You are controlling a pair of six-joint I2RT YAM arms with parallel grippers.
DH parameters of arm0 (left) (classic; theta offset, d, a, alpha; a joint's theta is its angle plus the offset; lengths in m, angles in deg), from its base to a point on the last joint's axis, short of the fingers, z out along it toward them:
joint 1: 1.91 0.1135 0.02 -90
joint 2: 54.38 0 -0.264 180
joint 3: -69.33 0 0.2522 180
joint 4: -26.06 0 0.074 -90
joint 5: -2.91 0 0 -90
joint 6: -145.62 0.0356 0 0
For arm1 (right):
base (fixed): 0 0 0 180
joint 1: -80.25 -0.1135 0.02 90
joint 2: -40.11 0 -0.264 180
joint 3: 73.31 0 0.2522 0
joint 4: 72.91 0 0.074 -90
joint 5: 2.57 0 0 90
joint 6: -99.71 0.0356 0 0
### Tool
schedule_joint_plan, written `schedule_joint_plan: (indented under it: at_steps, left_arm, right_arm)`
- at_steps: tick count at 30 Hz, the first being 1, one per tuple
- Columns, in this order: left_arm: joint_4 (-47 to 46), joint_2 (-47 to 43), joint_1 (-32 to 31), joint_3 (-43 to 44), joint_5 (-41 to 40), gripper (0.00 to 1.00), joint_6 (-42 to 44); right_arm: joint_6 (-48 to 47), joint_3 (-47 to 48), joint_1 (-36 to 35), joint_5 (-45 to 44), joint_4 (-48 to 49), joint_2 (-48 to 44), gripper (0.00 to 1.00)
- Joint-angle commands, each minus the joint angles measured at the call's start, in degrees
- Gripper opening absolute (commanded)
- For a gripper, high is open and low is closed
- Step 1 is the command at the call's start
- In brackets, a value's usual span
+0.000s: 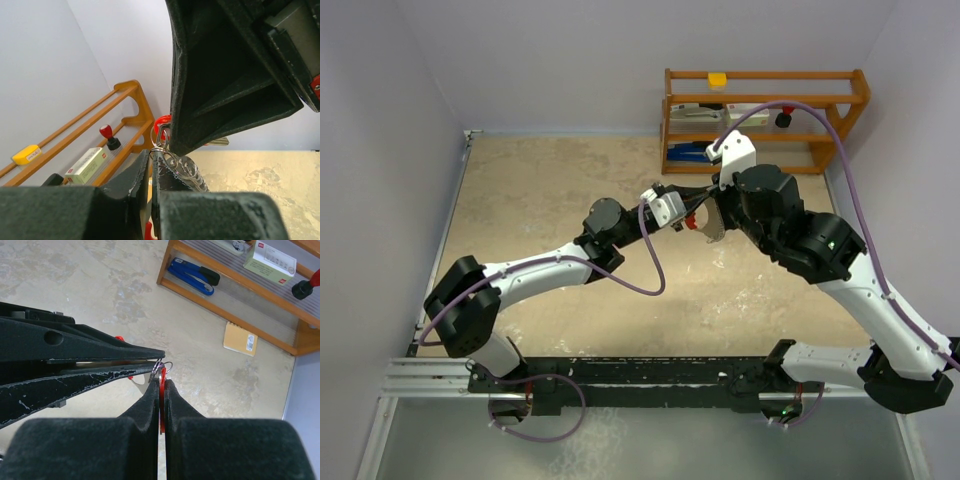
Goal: Remove the keys from the keyring
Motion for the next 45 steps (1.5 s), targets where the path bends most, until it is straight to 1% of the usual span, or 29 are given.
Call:
schedule_joint_plan:
  at_steps: [1,6,12,15,24,35,45]
  left_arm:
    - [-1.0,-0.6,-0.3,3.5,5.6,0.00,0.5]
    - [-0.9,-1.1,-0.3,3.4,4.8,0.00,0.0]
    - [-1.4,-1.8,-0.2,3.1,-2.7,0.00,-1.6]
    - [-2.2,-2.3,-0.3,2.9,-4.4,0.00,-2.5]
    - [-9.4,-2.3,-0.3,1.7,-8.2,0.00,-8.9]
    - [-13.7,-1.8,-0.3,1.9,-10.2,0.00,-14.9]
    - [-22.2,-2.0,-0.3,-0.7,-9.9,0.00,-23.8]
  right_arm:
    - [0.0,1.8,-0.3,1.3,2.5,0.0,0.00]
    - [0.1,1.6,-0.3,1.3,2.8,-0.4,0.00]
    - [0.4,1.1,-0.3,1.0,2.8,-1.0,0.00]
    - [0.4,0.5,-0.3,1.1,3.2,-1.3,0.00]
    - [0.4,-0.1,-0.4,1.4,3.6,-1.6,0.00]
    - [0.2,-0.7,-0.3,1.6,4.1,-2.1,0.00]
    - [-0.2,-2.3,-0.3,1.2,5.3,-2.0,0.00]
